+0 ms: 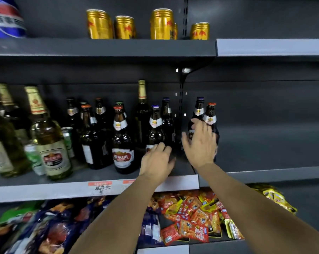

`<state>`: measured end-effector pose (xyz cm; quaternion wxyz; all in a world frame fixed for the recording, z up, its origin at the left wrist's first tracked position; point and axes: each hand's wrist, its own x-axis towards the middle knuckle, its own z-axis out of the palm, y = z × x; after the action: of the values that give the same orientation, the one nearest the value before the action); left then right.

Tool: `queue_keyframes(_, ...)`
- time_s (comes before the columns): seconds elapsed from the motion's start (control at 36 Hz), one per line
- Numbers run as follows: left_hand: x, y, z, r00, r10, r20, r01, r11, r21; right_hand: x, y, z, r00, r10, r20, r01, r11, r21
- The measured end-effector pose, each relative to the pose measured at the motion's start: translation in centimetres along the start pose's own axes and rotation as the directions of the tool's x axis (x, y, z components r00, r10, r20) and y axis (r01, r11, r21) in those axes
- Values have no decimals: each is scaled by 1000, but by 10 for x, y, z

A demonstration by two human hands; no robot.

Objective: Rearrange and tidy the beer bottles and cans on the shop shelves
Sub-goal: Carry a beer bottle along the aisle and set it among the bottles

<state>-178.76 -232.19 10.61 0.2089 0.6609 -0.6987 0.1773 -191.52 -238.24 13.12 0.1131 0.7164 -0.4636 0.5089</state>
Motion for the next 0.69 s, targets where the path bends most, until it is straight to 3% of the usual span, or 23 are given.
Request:
queue_keyframes(0.06,-7,-15,-8,991,-10,-131,14,1000,23,-1,-15,8,987,17,161,-30,997,76)
queue_keyframes(0.14,-15,-43,-15,938,-76,-339,80,997,-2,-4,-37,23,911,166,378,-230,964,131)
queue_keyframes(0.25,-22,-76,-18,836,-323,-443,275,946,-171,-5,-60,42,796,315,518,-428,896,113)
queue_keyframes(0.33,-25,-87,-18,791,-520,-323,393,836,-383,-4,-72,53,764,357,538,-455,889,56)
queue_keyframes(0.42,-20,-91,-15,793,-590,-151,443,729,-522,-6,-79,62,749,387,538,-462,887,5)
queue_keyframes(0.56,-5,-99,-4,734,-676,71,571,556,-604,-5,-81,67,758,410,507,-478,878,5)
queue_keyframes(0.69,3,-105,-5,723,-679,128,597,521,-610,0,-72,67,749,466,472,-538,843,21)
